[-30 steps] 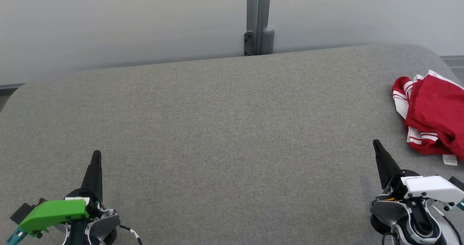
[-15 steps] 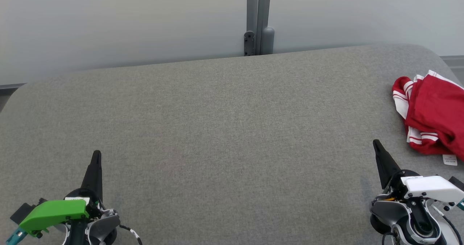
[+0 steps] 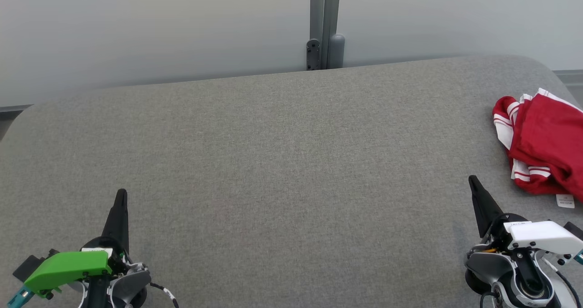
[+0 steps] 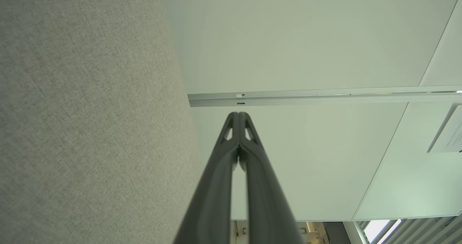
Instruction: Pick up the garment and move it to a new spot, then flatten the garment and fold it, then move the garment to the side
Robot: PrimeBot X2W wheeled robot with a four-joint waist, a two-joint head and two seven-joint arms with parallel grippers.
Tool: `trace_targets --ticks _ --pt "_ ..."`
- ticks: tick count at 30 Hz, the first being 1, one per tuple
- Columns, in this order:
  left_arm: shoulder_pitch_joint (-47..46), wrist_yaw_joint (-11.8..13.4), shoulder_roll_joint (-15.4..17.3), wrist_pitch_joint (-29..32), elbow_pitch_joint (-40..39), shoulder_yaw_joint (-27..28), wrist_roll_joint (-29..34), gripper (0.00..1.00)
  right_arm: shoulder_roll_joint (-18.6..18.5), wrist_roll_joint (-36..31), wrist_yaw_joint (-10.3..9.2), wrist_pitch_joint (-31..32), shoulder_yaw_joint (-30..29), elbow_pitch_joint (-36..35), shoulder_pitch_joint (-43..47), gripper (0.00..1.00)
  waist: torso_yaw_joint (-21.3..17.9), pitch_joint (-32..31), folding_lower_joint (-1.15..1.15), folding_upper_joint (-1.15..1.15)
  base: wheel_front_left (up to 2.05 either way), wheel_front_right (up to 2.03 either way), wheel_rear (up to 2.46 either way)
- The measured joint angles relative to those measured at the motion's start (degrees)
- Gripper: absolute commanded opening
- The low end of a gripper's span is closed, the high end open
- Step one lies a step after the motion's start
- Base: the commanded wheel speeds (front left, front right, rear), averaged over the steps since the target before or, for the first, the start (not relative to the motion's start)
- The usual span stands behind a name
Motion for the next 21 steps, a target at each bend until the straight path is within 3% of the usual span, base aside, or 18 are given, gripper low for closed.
trace_targets --ticks 21 --pt "0.0 0.0 0.0 0.01 0.0 0.0 0.0 0.0 0.0 0.0 0.0 0.0 0.0 0.0 0.0 0.0 0.0 0.0 0.0 0.0 0.0 0.0 0.0"
